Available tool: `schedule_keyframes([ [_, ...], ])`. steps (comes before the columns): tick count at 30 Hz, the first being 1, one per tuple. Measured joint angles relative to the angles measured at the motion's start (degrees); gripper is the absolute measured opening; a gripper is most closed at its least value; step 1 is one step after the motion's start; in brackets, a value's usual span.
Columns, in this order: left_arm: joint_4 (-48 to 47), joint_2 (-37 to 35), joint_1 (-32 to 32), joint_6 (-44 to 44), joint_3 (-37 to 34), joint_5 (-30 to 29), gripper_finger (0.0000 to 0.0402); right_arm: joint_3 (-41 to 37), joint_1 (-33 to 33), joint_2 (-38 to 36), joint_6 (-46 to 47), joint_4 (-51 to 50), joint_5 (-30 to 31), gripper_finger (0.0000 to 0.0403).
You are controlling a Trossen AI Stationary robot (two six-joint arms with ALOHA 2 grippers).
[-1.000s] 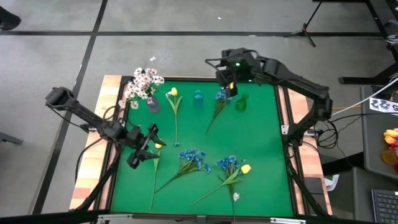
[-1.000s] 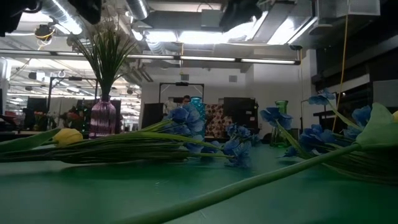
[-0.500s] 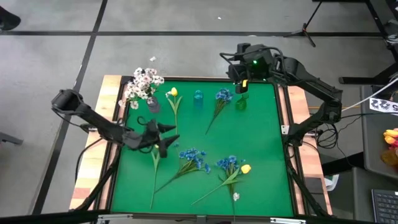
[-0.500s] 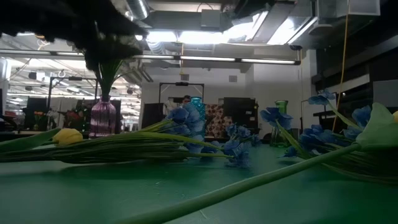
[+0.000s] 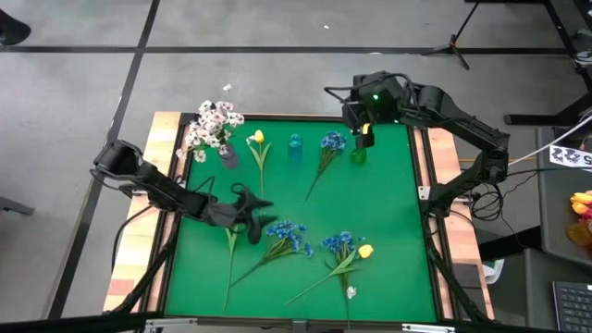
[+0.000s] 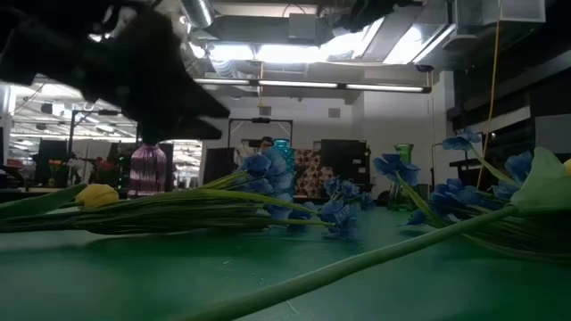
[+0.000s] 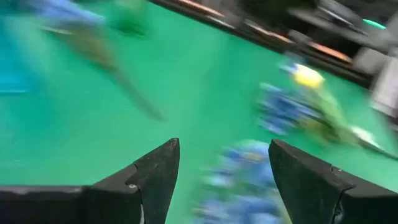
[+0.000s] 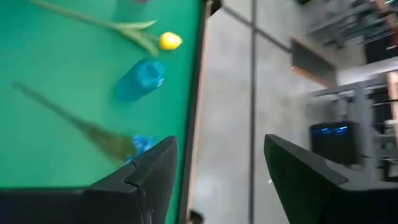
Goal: Sort flowers into vase by color
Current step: Put the bottom left blue flowers into the blue vase
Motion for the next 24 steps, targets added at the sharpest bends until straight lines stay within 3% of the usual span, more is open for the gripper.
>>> schedule_keyframes([
  [4, -15.88, -0.07, -0.09, 0.64, 7.5, 11.71, 0.0244, 0.0, 0.0, 0.0, 1.77, -3.47, -0.12, 0.0241],
  [9, -40.35, -0.26, 0.54, 5.47, 16.84, 13.84, 0.0244, 0.0, 0.0, 0.0, 2.27, -3.0, -1.1, 0.0241],
  [18, -44.74, -0.35, -2.71, -4.11, 20.91, 26.63, 0.0244, 0.0, 0.0, 0.0, 3.08, -6.19, -2.55, 0.0241],
  [24, -50.74, -0.35, -6.61, -13.54, 20.91, 29.61, 0.0244, 0.0, 0.0, 0.02, 3.23, -6.64, -2.55, 0.0241],
])
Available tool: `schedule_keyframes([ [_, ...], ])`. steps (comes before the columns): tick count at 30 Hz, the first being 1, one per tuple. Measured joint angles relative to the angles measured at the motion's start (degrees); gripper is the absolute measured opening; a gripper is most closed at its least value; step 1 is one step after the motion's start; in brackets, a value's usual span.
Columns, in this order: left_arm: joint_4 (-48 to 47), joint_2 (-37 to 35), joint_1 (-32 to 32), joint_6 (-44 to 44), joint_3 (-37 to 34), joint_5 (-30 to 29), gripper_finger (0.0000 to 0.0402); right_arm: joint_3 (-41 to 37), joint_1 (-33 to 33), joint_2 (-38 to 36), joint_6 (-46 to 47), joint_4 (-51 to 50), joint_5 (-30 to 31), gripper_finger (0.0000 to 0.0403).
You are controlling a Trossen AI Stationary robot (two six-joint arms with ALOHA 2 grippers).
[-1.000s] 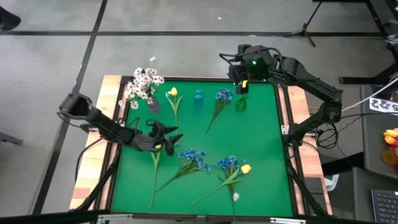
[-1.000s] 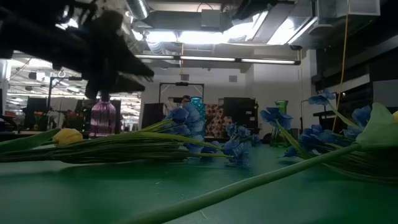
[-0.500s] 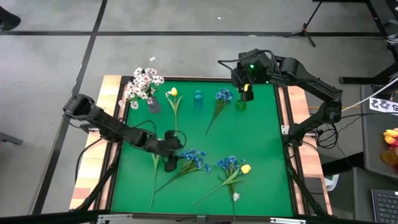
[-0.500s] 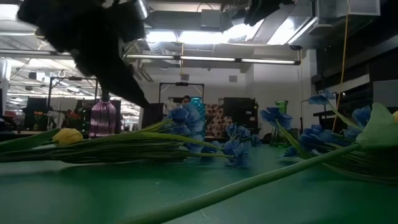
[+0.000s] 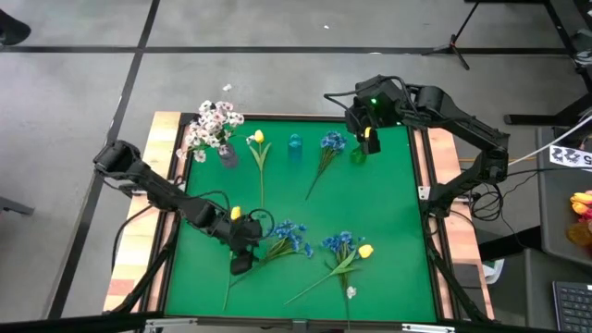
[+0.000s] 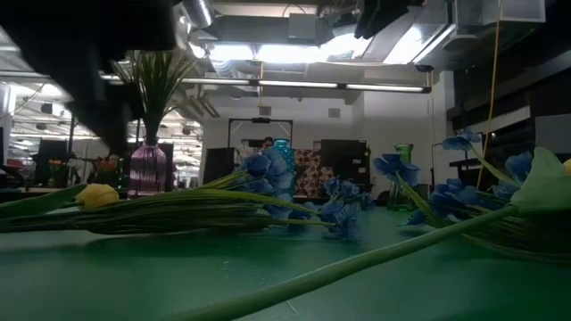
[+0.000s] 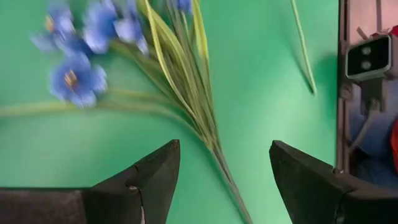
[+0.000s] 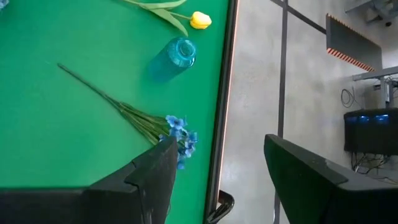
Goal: Sort flowers into vase by color
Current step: Put the bottom left blue flowers into the blue vase
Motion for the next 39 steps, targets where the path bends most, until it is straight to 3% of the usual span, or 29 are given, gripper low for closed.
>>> schedule_keyframes([
  [4, -0.2, 0.0, -2.35, -3.5, 0.0, -0.7, 0.0244, 0.0, 0.0, 0.0, -0.11, 0.35, 0.31, 0.0241],
  [11, 1.65, 1.96, -4.99, -10.6, 0.0, -9.14, 0.0244, 0.0, -0.02, 0.0, -1.07, 5.14, 0.52, 0.0241],
  [17, 2.74, 9.43, -6.82, -11.64, 3.19, -8.79, 0.024, 0.0, 0.0, 0.02, -2.04, 4.04, 0.5, 0.0241],
  [22, -2.44, 13.89, -6.93, -11.55, 6.48, -8.54, 0.0229, 0.0, 0.0, 0.04, -1.62, 2.64, 0.04, 0.0241],
  [35, -6.13, 15.87, -6.2, -10.99, 7.02, -9.82, 0.0216, 0.0, 0.0, 0.04, -1.44, 1.76, -1.51, 0.0241],
  [39, -6.5, 17.41, -5.88, -10.14, 7.15, -9.74, 0.0189, 0.0, 0.0, 0.04, -1.46, 1.63, -1.51, 0.0241],
])
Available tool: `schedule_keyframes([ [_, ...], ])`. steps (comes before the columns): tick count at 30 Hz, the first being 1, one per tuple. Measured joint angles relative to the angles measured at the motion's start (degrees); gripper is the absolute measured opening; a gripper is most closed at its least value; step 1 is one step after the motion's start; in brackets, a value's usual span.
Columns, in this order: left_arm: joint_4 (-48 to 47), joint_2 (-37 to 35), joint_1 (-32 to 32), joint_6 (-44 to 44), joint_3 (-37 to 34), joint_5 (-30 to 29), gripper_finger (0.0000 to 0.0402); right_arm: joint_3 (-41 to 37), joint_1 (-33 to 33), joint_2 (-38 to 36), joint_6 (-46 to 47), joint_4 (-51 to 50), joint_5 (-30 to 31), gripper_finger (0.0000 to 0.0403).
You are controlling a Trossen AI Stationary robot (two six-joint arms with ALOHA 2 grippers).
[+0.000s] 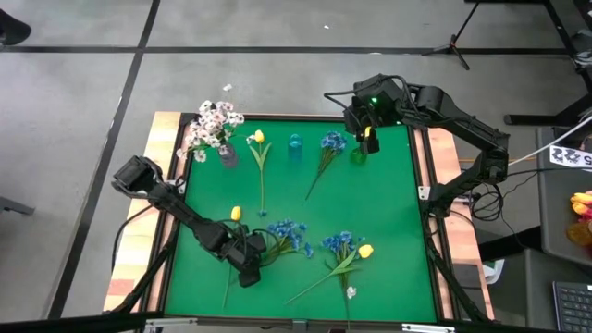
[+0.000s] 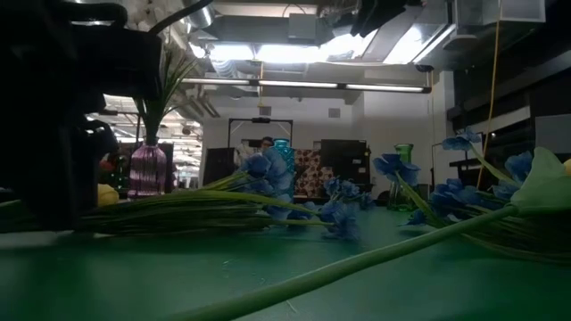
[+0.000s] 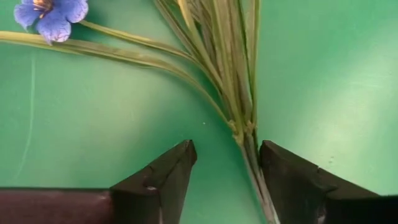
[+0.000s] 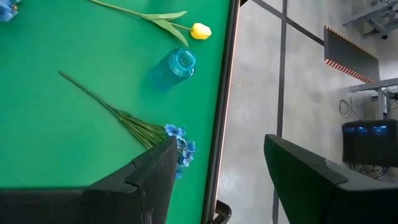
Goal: Sort flowers into vase by color
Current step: Put the bottom left blue flowers into the blue vase
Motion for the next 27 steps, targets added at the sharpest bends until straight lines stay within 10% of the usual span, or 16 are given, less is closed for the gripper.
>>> schedule_keyframes([
  [12, 0.13, 1.02, 0.21, -0.5, 0.49, -1.15, 0.0016, 0.0, 0.0, 0.0, 0.0, -0.38, 0.0, 0.0241],
  [27, -1.91, -12.6, 3.4, 11.69, 5.99, -24.12, 0.0017, -0.04, 0.0, -3.46, -0.28, 0.39, 0.52, 0.0241],
])
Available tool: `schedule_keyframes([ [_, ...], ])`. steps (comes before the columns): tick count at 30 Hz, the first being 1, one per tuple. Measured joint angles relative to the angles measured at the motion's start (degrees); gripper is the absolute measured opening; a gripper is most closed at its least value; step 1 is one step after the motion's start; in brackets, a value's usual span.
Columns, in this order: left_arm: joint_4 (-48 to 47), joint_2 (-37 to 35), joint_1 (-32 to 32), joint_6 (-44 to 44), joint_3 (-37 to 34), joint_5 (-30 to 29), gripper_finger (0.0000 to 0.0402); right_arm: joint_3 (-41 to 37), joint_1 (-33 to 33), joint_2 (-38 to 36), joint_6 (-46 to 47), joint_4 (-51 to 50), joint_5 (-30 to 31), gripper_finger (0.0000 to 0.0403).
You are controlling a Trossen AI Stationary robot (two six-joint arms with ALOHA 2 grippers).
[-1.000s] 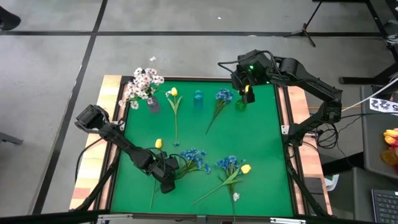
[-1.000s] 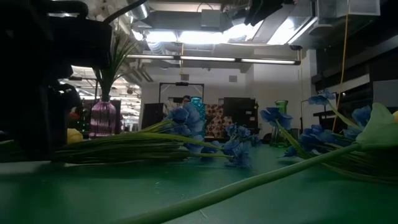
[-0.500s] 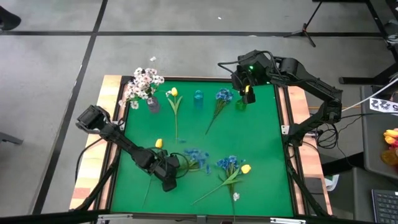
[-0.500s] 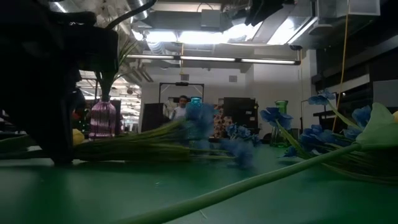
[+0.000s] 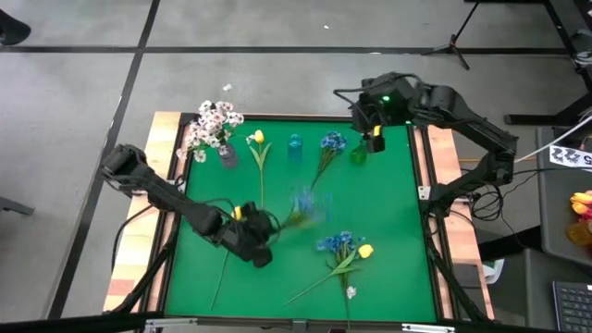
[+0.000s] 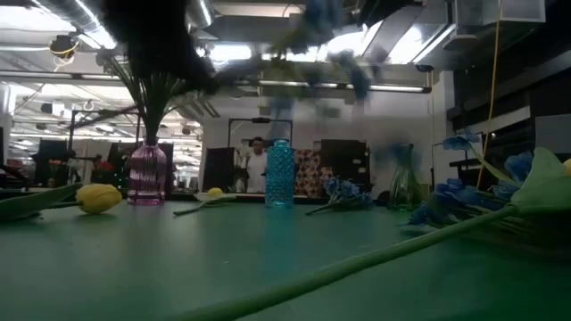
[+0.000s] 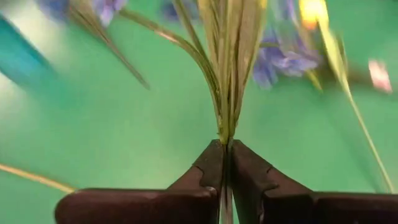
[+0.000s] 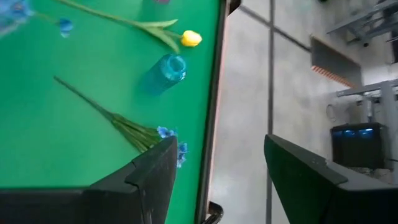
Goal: Sort flowers into vase by color
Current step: Put the bottom left blue flowers into the blue vase
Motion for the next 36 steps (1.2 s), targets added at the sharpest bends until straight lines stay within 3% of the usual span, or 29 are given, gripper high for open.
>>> schedule_keyframes([
  [7, 10.21, -3.78, 0.29, 8.39, 0.07, -25.33, 0.0009, 0.0, -0.02, -7.29, 1.92, 0.24, 0.04, 0.0241],
  [11, 23.91, -2.12, 2.39, 17.91, 0.07, -29.57, 0.0015, 0.0, -0.02, -11.1, 3.2, 0.26, 0.09, 0.0241],
  [19, 58.69, 7.01, 10.98, 49.61, 0.07, -29.38, 0.0008, 0.02, -0.02, -15.17, 5.45, 0.53, 1.57, 0.0241],
  [22, 67.83, 9.48, 15.43, 56.99, 0.07, -25.95, 0.0012, 0.02, -0.02, -15.36, 5.5, 0.55, 1.55, 0.0241],
  [27, 73.76, 11.4, 23.5, 57.63, 0.07, -16.12, 0.0005, 0.02, 0.0, -15.31, 5.52, -0.91, 1.53, 0.0241],
  [32, 75.31, 12.21, 30.8, 57.35, -0.08, -13.74, 0.0007, 0.02, 0.0, -15.31, 5.46, -1.86, 1.51, 0.0241],
  [36, 84.2, 12.23, 35.48, 56.19, -4.46, -8.72, 0.0004, 0.02, -0.02, -15.31, 5.13, -2.08, 1.49, 0.0241],
])
